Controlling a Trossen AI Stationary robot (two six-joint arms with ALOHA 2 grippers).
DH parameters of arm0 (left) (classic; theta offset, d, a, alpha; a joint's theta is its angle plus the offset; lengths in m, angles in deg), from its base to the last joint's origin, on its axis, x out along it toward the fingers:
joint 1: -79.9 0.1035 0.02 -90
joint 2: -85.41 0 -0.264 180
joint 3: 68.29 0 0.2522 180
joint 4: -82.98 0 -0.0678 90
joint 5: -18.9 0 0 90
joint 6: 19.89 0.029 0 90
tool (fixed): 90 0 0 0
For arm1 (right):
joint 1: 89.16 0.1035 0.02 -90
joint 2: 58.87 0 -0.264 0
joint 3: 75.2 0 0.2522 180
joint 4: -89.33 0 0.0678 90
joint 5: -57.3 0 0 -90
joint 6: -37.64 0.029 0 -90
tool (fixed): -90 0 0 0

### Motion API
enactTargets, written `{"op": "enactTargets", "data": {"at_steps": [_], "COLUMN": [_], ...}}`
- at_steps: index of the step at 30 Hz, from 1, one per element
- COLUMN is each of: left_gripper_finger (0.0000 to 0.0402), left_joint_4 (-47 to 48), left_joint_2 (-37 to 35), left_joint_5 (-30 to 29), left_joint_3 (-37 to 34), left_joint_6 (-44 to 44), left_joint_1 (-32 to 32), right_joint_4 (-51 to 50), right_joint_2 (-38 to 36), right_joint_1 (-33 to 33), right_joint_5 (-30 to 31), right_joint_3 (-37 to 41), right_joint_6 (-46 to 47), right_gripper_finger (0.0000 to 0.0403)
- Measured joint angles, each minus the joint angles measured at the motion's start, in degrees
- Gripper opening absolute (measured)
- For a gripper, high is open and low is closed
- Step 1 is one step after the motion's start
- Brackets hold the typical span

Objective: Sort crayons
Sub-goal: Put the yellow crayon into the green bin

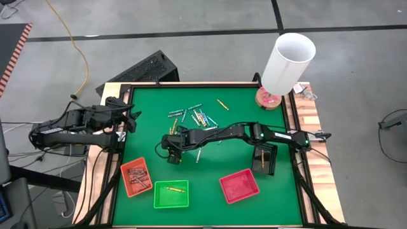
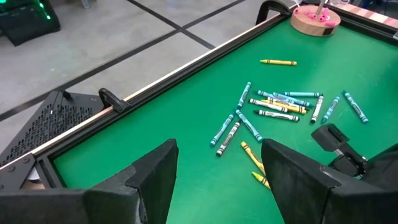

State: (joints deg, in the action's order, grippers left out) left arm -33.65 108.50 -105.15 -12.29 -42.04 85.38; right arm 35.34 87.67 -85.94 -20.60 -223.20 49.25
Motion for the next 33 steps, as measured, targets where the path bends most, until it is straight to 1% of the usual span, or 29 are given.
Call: {"op": "enactTargets", "data": {"at_steps": [11,13,16,24,26,33], "left_gripper_finger": [0.0223,0.0223,0.0223,0.0223,0.0223,0.0223], "left_joint_4": [0.0,0.0,0.0,0.0,0.0,0.0], "left_joint_2": [0.0,0.0,0.0,0.0,0.0,0.0], "left_joint_5": [0.0,0.0,0.1,0.1,0.1,0.1], "left_joint_3": [0.0,0.0,0.0,0.0,0.0,0.0], "left_joint_6": [-0.1,-0.1,-0.2,-0.2,-0.2,-0.1], "left_joint_1": [0.0,0.0,0.0,0.0,0.0,0.0], "right_joint_4": [-0.9,-1.5,-1.9,-2.9,-2.9,-3.5], "right_joint_2": [0.0,0.0,0.0,0.0,0.0,-0.2], "right_joint_1": [0.0,0.0,0.0,-0.1,-0.1,-0.1], "right_joint_5": [0.0,0.0,-0.1,-0.1,-0.1,0.0], "right_joint_3": [0.9,0.9,0.9,0.9,0.9,0.5], "right_joint_6": [0.4,0.6,0.6,1.4,1.5,1.5], "right_gripper_finger": [0.0161,0.0156,0.0128,0.0017,0.0008,0.0004]}}
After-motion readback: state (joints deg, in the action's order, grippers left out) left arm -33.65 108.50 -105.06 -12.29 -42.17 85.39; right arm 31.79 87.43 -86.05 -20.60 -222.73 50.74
